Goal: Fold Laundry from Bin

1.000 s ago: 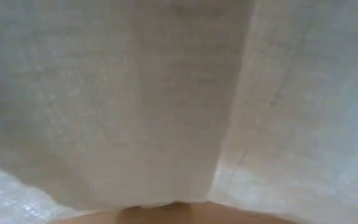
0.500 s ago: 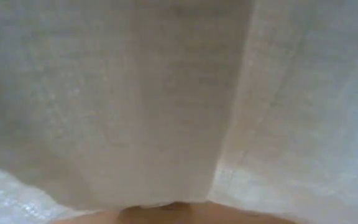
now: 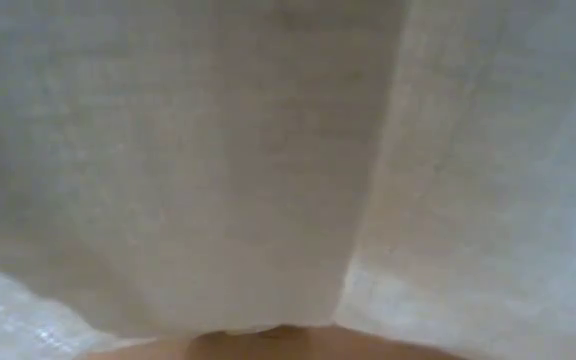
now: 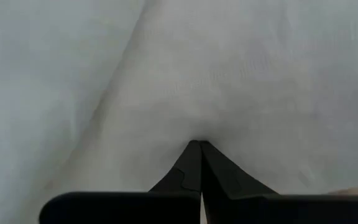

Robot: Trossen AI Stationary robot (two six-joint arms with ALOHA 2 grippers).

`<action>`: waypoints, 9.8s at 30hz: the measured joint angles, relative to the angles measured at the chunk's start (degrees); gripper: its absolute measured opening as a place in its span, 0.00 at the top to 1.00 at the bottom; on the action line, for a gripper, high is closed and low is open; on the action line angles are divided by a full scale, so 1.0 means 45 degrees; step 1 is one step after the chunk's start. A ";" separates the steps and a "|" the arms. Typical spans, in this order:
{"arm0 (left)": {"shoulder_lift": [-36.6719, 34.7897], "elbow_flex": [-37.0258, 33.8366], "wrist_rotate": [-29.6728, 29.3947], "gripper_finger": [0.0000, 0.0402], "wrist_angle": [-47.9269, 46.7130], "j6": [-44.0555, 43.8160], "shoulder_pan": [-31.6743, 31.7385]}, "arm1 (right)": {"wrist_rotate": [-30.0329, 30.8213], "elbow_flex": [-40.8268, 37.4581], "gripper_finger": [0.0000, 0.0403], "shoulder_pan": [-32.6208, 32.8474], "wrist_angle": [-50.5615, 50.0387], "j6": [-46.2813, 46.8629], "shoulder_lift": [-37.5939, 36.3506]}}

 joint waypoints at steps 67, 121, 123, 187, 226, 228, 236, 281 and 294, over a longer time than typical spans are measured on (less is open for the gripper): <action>-0.4433 0.0549 -0.2417 0.92 -0.5023 -0.1374 -0.0019 | -0.1128 -0.3258 0.99 -0.8246 -0.2679 -0.4570 -0.2883; -0.5030 0.0549 -0.1523 0.92 -0.2864 0.2490 0.2441 | 0.1076 -0.1094 0.99 -0.6431 -0.3797 -0.5897 -0.3087; -0.4562 0.0554 -0.1549 0.92 -0.2555 0.2345 0.2451 | 0.0712 -0.1798 0.99 -0.6354 -0.3379 -0.5844 -0.3082; 0.2143 0.1373 0.2059 0.85 0.3613 0.1361 0.3459 | -0.1638 -0.0204 0.88 -0.8714 -0.4849 -0.8474 -0.5558; 0.3257 0.1637 0.5852 0.85 0.3103 0.1931 0.3736 | -0.3869 -0.2478 1.00 -1.0855 0.0808 -0.8168 -0.1484; 0.3255 0.1637 0.5628 0.85 0.2994 0.1729 0.3508 | -0.3786 -0.1933 1.00 -1.1232 0.1220 -0.8611 -0.1122; 0.3260 0.1632 0.5236 0.85 0.2975 0.0778 0.3110 | -0.3841 0.2010 1.00 -1.2326 0.1418 -0.9941 0.0694; -0.6025 0.1026 0.1169 0.94 -0.6761 0.4668 0.4199 | -0.1628 0.5365 1.00 -0.7204 -0.4422 -0.5966 0.0533; -0.8711 -0.4524 0.1027 0.94 0.0133 0.2424 0.3354 | -0.0996 0.4860 1.00 -0.4659 -0.2434 -0.3173 0.0522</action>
